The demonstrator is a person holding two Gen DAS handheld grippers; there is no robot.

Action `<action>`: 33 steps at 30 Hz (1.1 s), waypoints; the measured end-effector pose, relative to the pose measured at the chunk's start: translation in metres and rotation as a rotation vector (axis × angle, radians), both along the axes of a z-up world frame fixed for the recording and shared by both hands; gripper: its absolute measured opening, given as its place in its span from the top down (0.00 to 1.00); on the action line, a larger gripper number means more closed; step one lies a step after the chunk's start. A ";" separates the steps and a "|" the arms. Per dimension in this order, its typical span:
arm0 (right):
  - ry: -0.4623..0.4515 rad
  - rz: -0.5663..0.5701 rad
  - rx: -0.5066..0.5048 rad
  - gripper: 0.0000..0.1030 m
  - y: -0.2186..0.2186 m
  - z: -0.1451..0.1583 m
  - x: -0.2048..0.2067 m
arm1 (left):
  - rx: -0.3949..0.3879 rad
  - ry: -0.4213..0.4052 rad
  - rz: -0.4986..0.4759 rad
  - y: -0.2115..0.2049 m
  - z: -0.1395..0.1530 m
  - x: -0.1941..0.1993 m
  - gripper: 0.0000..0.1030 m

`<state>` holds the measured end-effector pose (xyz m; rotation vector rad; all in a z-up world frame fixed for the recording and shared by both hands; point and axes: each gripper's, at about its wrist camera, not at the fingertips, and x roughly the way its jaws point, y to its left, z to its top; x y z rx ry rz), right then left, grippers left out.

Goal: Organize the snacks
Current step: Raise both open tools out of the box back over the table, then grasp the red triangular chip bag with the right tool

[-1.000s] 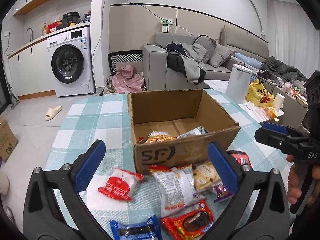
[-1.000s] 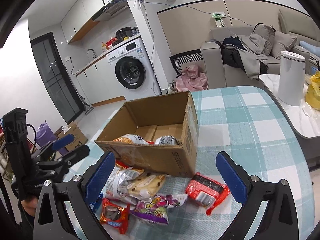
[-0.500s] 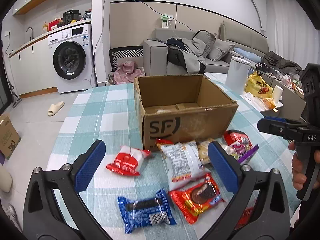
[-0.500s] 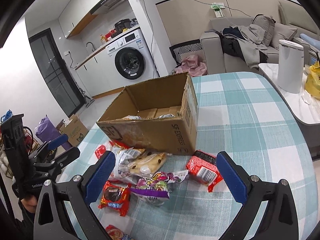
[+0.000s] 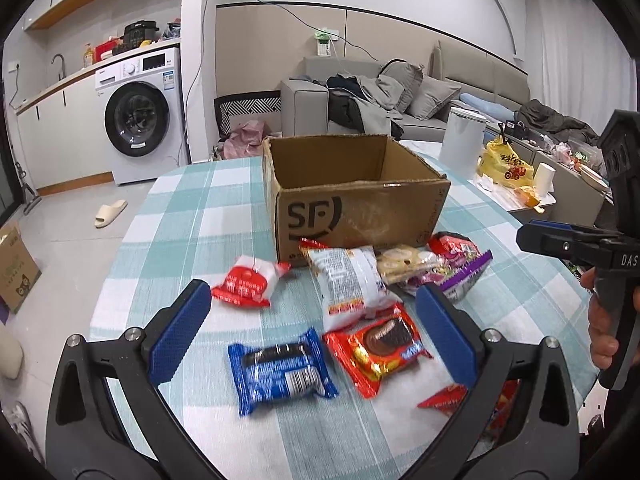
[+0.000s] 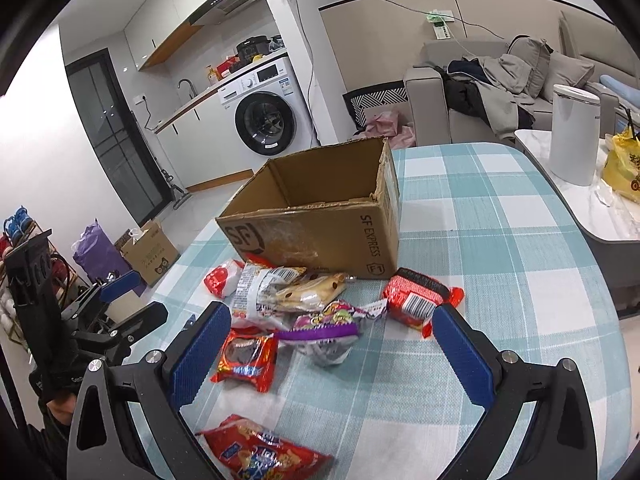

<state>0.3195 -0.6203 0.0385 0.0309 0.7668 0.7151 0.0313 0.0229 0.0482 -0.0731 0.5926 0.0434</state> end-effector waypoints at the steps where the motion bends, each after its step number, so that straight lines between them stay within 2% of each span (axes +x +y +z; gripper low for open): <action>1: 0.003 0.005 -0.007 0.01 -0.001 -0.001 -0.003 | 0.005 0.003 0.001 -0.001 -0.002 -0.004 0.01; 5: 0.002 0.007 -0.041 0.01 -0.005 -0.008 -0.017 | 0.001 0.021 0.008 0.001 -0.011 -0.012 0.01; 24: 0.057 0.028 -0.075 0.01 -0.008 -0.034 -0.053 | 0.002 0.070 -0.002 -0.008 -0.035 -0.029 0.01; 33: 0.057 0.099 -0.088 0.01 0.000 -0.037 -0.067 | -0.007 0.092 -0.009 -0.010 -0.049 -0.034 0.01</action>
